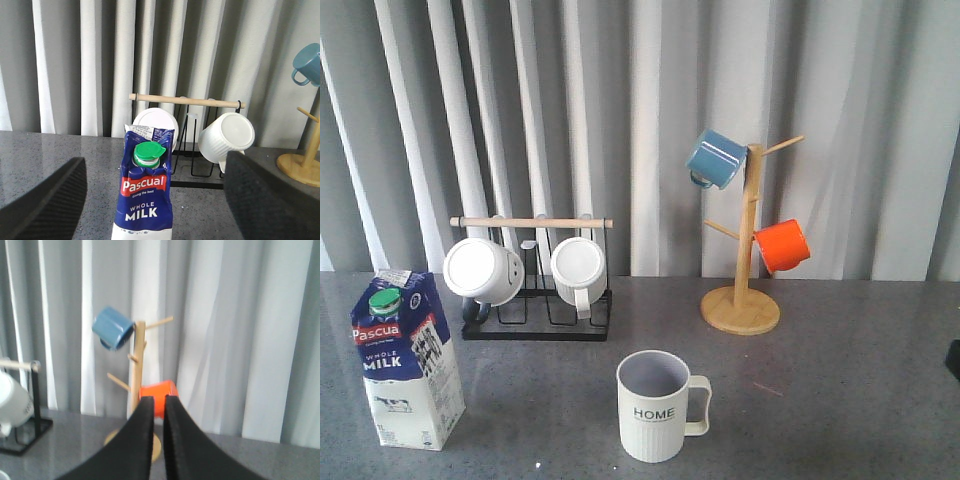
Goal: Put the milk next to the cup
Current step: 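Release the mug and withdraw the right gripper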
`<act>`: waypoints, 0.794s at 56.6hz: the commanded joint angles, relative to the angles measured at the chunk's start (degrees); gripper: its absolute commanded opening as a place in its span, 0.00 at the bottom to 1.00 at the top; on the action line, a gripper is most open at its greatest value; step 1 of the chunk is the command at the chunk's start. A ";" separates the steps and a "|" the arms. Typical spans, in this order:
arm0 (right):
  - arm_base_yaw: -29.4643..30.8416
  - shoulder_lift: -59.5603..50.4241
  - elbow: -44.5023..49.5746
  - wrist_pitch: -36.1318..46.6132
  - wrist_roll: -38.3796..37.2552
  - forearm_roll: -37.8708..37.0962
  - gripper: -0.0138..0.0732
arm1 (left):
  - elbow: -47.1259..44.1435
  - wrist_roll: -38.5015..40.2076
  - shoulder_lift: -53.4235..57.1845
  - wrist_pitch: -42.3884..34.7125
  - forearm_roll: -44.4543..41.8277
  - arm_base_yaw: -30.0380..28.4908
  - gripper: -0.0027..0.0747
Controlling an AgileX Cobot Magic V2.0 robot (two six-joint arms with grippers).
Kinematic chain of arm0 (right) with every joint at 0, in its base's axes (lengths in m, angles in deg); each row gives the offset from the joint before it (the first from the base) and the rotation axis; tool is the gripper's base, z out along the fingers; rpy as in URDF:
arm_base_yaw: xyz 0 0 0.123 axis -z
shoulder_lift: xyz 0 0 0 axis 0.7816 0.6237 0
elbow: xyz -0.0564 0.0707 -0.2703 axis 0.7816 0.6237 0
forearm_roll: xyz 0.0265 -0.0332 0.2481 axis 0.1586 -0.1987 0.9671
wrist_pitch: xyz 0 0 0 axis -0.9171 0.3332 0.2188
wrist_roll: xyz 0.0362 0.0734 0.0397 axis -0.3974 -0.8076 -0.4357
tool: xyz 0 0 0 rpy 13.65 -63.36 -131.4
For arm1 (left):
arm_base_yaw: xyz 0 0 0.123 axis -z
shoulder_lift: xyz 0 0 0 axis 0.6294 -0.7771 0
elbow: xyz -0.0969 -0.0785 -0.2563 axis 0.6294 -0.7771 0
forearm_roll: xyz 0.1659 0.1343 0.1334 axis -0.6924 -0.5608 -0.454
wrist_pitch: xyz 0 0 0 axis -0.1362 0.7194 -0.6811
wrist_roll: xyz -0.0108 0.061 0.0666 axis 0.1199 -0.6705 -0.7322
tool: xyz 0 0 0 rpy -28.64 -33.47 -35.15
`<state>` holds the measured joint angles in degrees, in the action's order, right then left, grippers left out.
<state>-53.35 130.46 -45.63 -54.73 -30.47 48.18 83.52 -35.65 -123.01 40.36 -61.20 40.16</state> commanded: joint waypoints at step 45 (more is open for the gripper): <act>0.44 -3.65 -1.84 0.72 -3.77 -1.43 0.15 | 2.05 0.24 0.48 -4.58 0.19 0.28 0.72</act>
<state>-53.35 127.26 -45.67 -57.71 -34.35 47.16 83.52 -35.65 -123.01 40.36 -61.20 40.16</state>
